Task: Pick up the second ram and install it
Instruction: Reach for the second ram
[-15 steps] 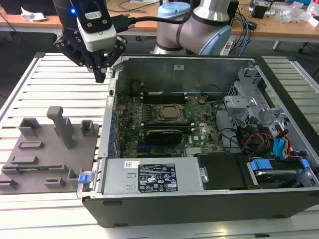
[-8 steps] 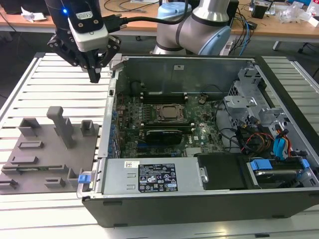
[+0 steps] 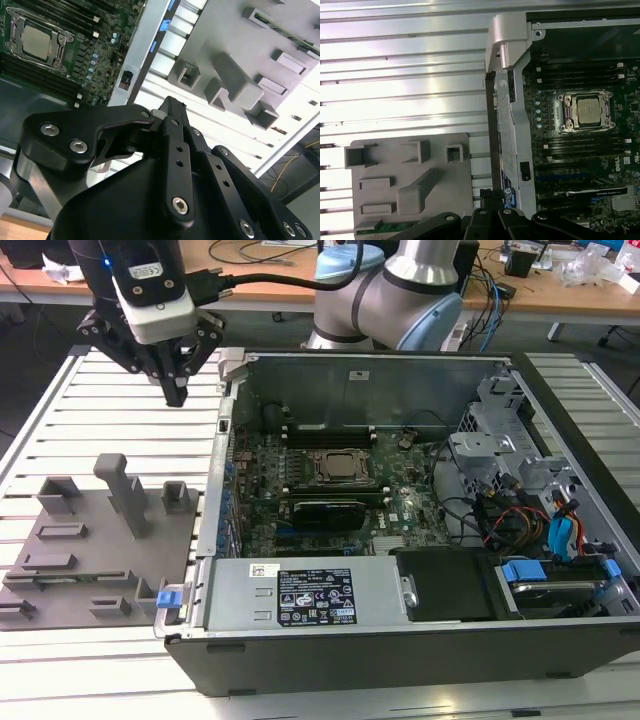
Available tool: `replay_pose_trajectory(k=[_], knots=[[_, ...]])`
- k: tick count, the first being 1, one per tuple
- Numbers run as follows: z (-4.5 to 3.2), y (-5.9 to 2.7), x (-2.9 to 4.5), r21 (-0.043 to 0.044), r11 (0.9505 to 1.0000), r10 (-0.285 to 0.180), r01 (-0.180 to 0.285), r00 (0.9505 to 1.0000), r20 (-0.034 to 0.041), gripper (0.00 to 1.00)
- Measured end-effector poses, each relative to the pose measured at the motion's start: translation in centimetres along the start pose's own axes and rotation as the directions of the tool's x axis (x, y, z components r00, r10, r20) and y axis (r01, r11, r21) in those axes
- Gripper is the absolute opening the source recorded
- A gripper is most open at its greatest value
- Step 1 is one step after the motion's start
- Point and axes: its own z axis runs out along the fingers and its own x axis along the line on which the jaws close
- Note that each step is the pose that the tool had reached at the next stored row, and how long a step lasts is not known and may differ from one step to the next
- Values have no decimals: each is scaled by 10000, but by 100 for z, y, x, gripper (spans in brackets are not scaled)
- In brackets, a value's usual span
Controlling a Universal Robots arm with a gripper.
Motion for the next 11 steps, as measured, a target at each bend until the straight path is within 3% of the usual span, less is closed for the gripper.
replay_pose_trajectory(k=[11], knots=[[1, -15, 194, 0, 10000, 0, 0, 10000, -1, 11]])
